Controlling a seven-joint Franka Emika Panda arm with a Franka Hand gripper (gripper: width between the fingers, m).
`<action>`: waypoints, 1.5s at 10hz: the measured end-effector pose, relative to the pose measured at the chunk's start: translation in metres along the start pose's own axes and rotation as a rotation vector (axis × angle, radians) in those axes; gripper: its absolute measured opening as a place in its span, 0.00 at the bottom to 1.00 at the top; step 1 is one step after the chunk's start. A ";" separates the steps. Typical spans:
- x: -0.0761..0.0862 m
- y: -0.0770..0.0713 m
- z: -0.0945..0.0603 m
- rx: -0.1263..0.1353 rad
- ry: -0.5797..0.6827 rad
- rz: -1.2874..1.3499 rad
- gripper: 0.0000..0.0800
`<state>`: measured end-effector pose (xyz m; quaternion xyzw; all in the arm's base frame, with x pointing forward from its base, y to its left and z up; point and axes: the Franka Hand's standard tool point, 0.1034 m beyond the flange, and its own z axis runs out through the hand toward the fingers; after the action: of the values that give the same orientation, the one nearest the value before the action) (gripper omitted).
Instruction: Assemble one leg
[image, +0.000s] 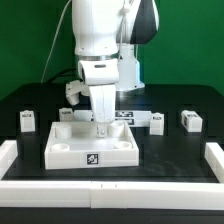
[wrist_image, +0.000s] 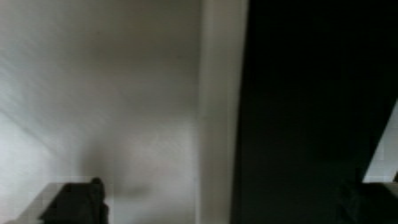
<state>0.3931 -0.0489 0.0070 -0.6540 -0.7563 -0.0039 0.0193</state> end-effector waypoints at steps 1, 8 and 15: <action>-0.001 0.001 -0.001 -0.003 -0.001 0.007 0.81; -0.001 0.002 -0.002 -0.002 -0.002 0.030 0.07; 0.005 0.010 -0.002 -0.010 0.003 0.064 0.07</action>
Offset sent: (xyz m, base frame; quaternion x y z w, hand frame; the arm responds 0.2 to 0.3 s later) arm 0.0000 0.0000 0.0000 0.0000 0.0000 0.0000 1.0000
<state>0.4028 -0.0428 0.0086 -0.6778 -0.7350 -0.0080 0.0173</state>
